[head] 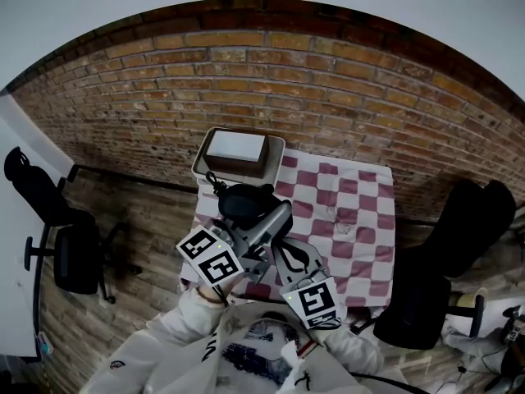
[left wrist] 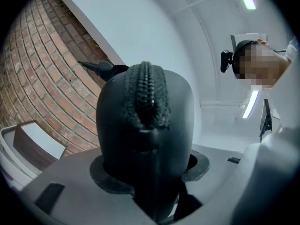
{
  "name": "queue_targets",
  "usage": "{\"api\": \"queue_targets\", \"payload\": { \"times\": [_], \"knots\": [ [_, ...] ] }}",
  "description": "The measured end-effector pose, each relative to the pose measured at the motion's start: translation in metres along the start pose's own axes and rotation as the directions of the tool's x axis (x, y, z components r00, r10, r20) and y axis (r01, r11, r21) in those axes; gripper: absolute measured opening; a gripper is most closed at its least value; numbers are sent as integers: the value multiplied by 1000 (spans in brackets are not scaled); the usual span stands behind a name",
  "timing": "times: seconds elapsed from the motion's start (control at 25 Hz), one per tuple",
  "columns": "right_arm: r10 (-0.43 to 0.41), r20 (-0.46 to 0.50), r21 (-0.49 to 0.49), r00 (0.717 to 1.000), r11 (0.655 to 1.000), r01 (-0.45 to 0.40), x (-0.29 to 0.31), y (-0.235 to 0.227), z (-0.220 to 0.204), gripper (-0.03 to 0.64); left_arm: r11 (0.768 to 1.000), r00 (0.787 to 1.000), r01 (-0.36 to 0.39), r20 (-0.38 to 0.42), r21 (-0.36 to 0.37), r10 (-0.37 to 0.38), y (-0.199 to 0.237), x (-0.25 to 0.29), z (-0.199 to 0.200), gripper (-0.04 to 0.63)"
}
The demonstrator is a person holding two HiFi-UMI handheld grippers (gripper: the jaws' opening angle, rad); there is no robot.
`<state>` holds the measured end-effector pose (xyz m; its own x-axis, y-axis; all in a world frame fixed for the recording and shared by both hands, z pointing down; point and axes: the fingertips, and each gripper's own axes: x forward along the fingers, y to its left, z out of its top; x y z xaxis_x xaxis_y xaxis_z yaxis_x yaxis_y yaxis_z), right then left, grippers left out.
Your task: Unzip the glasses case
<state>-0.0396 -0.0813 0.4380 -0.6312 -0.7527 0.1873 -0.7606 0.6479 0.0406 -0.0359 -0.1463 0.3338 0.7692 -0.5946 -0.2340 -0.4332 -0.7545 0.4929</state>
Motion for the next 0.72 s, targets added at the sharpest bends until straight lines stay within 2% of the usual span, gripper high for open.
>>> {"api": "queue_targets", "payload": {
  "times": [0.72],
  "knots": [
    [-31,-58,-42,998,999,28,-58,-43,-24,14,1000,998,-13,-58,7,14,-40,32,-42,256]
  ]
}}
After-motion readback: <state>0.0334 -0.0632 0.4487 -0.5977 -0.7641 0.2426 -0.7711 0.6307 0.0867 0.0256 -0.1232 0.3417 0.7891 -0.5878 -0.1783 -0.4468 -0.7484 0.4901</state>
